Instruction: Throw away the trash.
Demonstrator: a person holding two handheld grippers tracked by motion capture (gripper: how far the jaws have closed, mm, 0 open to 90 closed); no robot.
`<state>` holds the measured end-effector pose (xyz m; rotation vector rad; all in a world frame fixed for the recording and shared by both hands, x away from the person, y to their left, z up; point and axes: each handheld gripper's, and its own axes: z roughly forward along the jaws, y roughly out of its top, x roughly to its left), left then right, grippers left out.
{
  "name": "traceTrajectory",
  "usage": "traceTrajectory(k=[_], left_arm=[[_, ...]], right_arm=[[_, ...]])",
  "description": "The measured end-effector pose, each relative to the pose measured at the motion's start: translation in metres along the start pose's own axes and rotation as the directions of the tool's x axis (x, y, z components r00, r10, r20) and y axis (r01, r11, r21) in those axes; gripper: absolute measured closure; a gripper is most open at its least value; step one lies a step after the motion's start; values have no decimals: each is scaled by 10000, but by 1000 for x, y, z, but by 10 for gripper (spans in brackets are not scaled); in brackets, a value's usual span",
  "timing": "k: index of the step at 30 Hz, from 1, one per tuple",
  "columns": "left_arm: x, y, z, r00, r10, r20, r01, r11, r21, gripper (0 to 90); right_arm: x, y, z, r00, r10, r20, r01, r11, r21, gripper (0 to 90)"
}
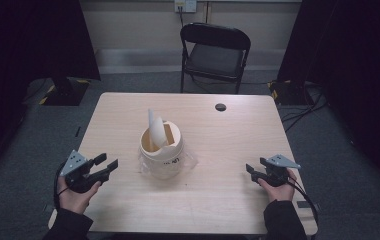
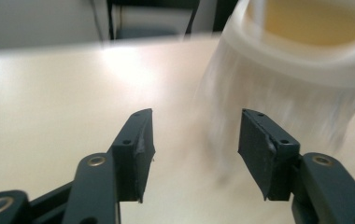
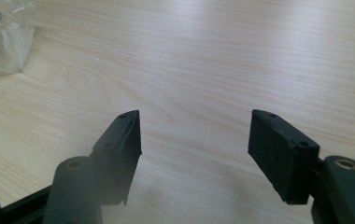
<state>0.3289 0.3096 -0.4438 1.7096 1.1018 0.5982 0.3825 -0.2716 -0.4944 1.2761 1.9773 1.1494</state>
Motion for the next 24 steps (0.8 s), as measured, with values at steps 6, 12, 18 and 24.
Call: traceTrajectory(k=[6, 12, 18, 24], left_arm=[[14, -29, -3, 9957, -379, -848, 455, 9949, 897, 392], [23, -45, 2, 9876, -395, -1521, 705, 9764, 2039, 343], [29, -51, 8, 9840, -300, -1758, 757, 9628, 2592, 325], [29, -53, 13, 9832, -114, -1824, 612, 9609, 2699, 310]], right_arm=[[-3, -1, -2, 9998, 61, 191, -66, 9996, 258, 322], [-7, -4, -5, 9989, 42, 475, -72, 9980, 632, 287], [-10, -6, -7, 9971, 90, 753, -151, 9965, 818, 253], [-14, -8, -9, 9951, 138, 981, -260, 9919, 1246, 232]])
